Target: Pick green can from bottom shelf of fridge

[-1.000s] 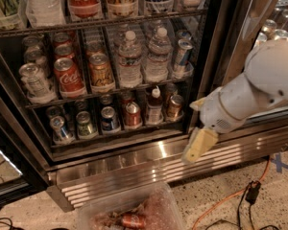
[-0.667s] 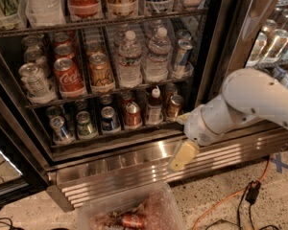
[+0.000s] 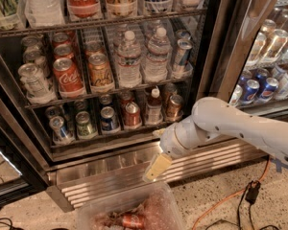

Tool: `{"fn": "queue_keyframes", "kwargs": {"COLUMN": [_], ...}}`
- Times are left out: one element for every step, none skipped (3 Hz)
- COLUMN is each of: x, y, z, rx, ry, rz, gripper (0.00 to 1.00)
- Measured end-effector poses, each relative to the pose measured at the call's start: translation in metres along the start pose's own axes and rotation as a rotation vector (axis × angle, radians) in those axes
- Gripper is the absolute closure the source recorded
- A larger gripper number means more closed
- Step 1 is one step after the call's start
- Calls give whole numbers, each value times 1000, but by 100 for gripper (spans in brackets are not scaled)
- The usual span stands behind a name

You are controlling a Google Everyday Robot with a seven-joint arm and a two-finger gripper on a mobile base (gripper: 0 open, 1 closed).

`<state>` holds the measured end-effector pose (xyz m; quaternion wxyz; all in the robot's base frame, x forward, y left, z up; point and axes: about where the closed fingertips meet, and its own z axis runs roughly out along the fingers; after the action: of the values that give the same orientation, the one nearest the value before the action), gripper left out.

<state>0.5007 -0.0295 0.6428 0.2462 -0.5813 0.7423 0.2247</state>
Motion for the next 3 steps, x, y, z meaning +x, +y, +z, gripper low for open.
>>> {"fn": "queue_keyframes", "kwargs": {"x": [0,-8,-20], "y": [0,-5,-13], "z": [0,26,65], "rx": [0,-39,-57], "ry": [0,-31,-104], "rz": [0,1,-9], "gripper": [0,0,0]}}
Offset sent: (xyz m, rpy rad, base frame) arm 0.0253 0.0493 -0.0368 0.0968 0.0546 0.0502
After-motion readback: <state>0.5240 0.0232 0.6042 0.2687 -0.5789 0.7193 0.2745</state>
